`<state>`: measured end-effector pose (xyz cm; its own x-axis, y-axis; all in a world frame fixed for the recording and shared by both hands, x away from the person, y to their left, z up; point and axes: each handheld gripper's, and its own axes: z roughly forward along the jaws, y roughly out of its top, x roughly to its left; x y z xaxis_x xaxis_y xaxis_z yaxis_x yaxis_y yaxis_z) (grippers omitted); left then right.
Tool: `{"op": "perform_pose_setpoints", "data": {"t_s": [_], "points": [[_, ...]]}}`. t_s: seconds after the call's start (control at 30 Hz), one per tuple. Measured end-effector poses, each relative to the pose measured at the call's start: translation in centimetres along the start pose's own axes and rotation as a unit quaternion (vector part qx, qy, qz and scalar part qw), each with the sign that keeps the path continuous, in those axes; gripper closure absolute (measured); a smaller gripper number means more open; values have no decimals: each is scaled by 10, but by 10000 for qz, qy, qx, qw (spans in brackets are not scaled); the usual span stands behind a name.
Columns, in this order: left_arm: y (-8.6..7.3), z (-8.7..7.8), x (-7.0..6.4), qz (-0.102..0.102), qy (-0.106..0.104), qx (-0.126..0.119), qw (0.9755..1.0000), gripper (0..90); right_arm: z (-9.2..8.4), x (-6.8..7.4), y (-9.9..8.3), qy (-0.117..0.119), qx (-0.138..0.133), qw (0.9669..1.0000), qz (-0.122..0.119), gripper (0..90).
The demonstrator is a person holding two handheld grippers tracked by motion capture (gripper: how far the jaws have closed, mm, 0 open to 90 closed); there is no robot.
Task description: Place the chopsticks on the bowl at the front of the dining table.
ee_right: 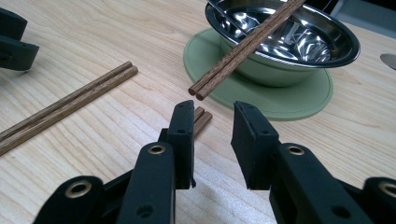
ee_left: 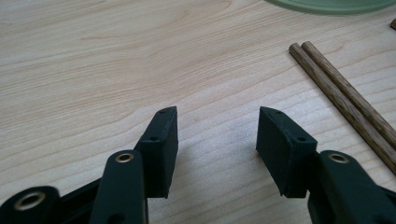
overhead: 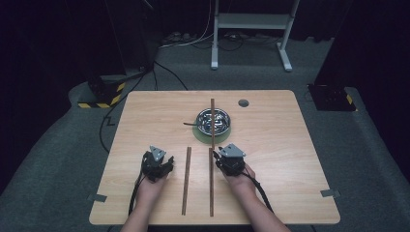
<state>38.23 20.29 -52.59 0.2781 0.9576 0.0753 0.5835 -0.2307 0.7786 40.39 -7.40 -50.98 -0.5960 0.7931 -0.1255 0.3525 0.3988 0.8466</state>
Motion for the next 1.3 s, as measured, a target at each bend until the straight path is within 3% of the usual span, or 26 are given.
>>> {"op": "perform_pose_setpoints", "data": {"t_s": [0.27,0.5,0.57,0.93,1.13,1.3], "points": [[0,1,0,4,-45,42,10000,478,-5,0,0,19,-5,10000,48,642],[1,1,-1,87,-39,92,9999,465,-8,-9,0,17,208,9997,130,477],[1,1,0,83,-56,96,9999,463,-11,-15,-2,-37,287,9992,284,442],[1,2,2,-34,-190,116,9997,452,-40,-66,-30,-382,606,9947,732,383],[0,2,4,-16,-267,125,9996,438,-61,-98,-51,-541,789,9896,1073,375],[0,-3,8,46,-338,284,9990,413,-77,-122,-70,-684,953,9842,1323,369]]}}
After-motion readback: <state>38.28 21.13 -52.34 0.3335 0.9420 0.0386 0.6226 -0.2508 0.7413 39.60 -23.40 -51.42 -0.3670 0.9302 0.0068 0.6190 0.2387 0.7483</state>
